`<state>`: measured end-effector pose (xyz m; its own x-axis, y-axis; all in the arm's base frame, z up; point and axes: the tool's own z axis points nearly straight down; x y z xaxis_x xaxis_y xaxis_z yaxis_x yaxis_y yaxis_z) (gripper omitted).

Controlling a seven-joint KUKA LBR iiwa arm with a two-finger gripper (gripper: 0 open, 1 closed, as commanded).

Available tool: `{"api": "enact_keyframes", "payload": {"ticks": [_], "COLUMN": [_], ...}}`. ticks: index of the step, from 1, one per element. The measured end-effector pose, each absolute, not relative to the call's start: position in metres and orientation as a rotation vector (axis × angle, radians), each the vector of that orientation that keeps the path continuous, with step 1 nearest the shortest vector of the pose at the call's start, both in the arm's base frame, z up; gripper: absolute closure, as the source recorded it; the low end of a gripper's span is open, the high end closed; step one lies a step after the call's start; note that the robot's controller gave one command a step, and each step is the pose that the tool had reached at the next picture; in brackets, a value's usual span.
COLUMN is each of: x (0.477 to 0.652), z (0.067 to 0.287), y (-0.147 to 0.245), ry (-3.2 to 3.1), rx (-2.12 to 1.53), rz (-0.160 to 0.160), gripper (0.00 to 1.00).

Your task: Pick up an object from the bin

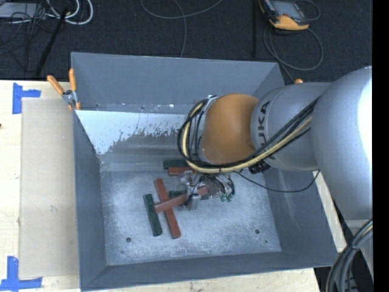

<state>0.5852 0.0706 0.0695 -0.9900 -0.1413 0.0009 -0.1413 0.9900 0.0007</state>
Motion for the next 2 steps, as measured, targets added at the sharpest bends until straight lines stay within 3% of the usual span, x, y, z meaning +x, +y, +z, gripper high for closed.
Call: {"api": "enact_keyframes", "payload": {"ticks": [1,2], "x": [0.592,0.603], "z": [0.125,0.264], "y": [0.079,0.077], "ry": [-3.14,-3.146], "rx": [0.211,0.207], "rz": [-0.002,-0.001], "gripper": [1.0,1.0]}}
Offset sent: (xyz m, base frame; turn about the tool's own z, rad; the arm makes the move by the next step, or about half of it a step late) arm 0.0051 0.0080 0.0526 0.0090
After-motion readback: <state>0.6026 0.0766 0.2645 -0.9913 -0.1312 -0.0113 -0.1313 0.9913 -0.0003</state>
